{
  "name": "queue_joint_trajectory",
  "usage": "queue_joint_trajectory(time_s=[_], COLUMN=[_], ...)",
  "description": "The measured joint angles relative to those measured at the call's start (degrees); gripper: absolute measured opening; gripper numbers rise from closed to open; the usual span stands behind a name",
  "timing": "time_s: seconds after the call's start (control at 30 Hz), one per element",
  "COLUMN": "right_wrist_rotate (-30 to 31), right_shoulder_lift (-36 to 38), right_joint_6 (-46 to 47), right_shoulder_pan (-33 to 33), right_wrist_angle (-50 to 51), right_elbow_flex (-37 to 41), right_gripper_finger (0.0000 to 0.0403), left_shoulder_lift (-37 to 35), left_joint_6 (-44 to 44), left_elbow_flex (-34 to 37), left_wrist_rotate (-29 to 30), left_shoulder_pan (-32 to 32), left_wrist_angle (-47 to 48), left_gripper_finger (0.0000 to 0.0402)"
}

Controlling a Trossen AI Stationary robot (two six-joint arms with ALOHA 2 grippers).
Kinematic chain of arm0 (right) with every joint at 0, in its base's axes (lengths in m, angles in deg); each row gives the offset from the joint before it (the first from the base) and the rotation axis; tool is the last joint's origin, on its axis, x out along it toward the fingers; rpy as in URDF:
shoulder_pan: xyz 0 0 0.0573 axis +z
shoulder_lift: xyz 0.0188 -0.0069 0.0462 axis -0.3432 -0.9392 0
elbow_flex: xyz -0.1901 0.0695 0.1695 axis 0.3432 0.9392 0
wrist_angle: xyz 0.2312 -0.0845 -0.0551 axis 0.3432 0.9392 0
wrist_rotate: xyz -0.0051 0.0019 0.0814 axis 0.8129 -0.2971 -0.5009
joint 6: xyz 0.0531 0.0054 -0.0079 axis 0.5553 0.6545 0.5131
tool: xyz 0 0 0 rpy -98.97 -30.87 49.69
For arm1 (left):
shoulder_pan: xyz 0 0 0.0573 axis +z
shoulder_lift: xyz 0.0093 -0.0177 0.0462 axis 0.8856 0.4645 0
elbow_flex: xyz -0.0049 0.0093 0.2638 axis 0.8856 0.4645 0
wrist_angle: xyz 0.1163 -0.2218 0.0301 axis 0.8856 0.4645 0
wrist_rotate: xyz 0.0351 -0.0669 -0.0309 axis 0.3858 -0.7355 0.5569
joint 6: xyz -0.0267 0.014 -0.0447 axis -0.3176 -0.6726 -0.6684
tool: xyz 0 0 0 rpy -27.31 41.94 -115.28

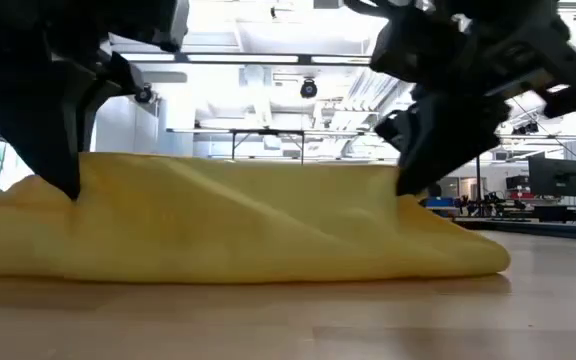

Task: Roll microfiber towels into tight, uniform cylinder then place into a basket
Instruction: Fold the yellow towel

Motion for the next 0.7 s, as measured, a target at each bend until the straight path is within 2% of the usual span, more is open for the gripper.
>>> queue_joint_trajectory(time_s=[0.07, 0.23, 0.43, 0.7], right_wrist_rotate=[0.0, 0.3, 1.4, 3.5], right_shoulder_lift=[0.0, -0.9, -1.8, -1.7], right_joint_6=[-2.1, -5.8, -8.8, -12.0], right_shoulder_pan=[-0.9, -3.6, -5.6, -8.7], right_wrist_angle=[1.7, 6.8, 10.7, 12.1], right_elbow_flex=[-0.5, -2.6, -3.1, -3.1], right_gripper_finger=[0.0000, 0.0000, 0.0000, 0.0000], left_shoulder_lift=[0.0, -0.2, 0.0, 0.0], left_joint_6=[2.2, 5.3, 8.3, 9.0], left_elbow_flex=[0.0, 0.0, 0.0, 4.6], left_wrist_rotate=[0.2, 5.0, 6.9, 8.8], left_shoulder_pan=[0.8, 3.0, 5.5, 9.0], left_wrist_angle=[0.2, 2.0, 3.0, 2.7], left_gripper_finger=[0.0000, 0.0000, 0.0000, 0.0001])
